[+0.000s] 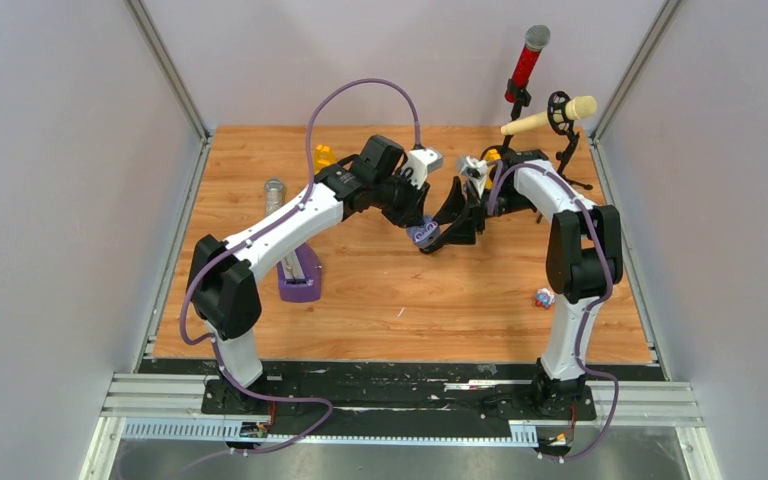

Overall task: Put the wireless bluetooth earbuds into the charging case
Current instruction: Close the charging case.

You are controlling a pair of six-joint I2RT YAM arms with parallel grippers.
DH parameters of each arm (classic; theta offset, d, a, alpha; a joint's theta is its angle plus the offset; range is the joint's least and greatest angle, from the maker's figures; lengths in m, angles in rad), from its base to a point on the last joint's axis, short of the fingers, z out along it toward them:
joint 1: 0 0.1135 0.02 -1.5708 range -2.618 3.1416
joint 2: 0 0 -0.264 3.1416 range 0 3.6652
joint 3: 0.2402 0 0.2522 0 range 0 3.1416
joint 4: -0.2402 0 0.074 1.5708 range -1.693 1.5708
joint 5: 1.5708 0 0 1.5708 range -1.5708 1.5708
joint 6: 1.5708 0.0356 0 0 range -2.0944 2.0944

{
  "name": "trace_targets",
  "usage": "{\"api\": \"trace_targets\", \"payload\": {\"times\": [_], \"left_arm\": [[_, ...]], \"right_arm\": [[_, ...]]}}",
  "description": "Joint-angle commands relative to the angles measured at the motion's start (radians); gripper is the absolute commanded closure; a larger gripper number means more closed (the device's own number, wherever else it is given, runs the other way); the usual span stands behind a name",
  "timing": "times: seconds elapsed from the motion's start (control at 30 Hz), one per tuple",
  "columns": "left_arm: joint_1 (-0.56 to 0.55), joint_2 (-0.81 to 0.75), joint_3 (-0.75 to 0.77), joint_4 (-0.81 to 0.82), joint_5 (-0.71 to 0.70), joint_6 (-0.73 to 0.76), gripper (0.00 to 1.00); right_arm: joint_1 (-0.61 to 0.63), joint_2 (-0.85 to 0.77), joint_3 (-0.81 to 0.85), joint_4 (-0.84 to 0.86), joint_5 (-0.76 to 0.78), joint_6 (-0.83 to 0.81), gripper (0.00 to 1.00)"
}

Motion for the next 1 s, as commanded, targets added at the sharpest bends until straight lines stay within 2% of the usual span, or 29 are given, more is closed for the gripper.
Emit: {"api": "trace_targets", "payload": {"times": [0.0,0.27,0.47,0.53,0.97], "left_arm": [[0.006,-0.041,0.03,0.032,0.018,-0.002,1.0],[0.006,-0.037,0.028,0.034,0.028,-0.004,1.0],[0.007,-0.037,0.029,0.033,0.026,-0.005,1.0],[0.006,-0.039,0.03,0.033,0.02,-0.005,1.0],[0.008,-0.036,0.029,0.035,-0.005,-0.012,0.89]], "right_arm": [[0.016,0.0,0.019,-0.056,-0.035,-0.079,0.42],[0.03,-0.003,0.017,-0.056,-0.038,-0.08,0.52],[0.031,0.002,0.023,-0.055,-0.042,-0.07,0.69],[0.031,0.002,0.022,-0.055,-0.039,-0.066,0.72],[0.03,0.021,0.049,-0.055,-0.023,-0.015,0.94]]}}
